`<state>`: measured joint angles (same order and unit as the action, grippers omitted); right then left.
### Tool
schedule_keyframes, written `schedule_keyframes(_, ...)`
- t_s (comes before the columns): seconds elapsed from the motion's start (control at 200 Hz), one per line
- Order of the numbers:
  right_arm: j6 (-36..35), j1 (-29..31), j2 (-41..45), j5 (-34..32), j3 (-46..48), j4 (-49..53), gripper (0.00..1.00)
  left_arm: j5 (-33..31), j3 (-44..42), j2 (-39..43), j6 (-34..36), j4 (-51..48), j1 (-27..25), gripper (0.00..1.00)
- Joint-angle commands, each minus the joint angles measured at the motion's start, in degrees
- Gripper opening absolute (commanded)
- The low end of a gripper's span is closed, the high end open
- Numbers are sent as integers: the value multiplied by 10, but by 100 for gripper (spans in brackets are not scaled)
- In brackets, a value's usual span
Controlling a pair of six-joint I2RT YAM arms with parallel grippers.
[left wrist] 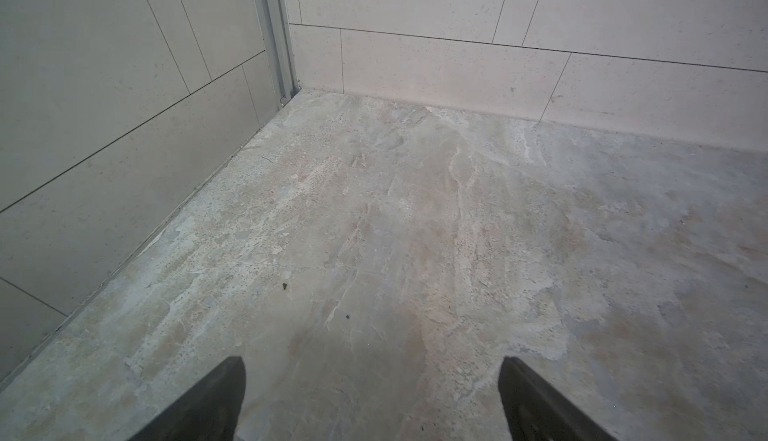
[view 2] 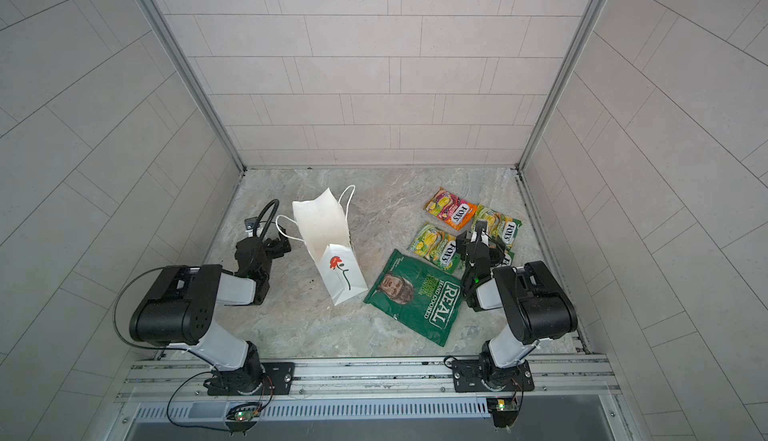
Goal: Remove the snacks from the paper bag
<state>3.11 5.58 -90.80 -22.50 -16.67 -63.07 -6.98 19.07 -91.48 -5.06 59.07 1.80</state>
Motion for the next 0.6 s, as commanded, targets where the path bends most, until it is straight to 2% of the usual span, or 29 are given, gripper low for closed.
schedule_keyframes(0.0,-3,-1,4,-7,-31,55,99,27,16,9,14,-29,-3,100)
schedule_keyframes(0.14,-3,-2,2,-6,-32,52,99,61,23,7,26,-39,-3,100)
schedule_keyframes(0.595,-5,-3,2,-6,-31,50,99,59,27,7,27,-46,-3,100)
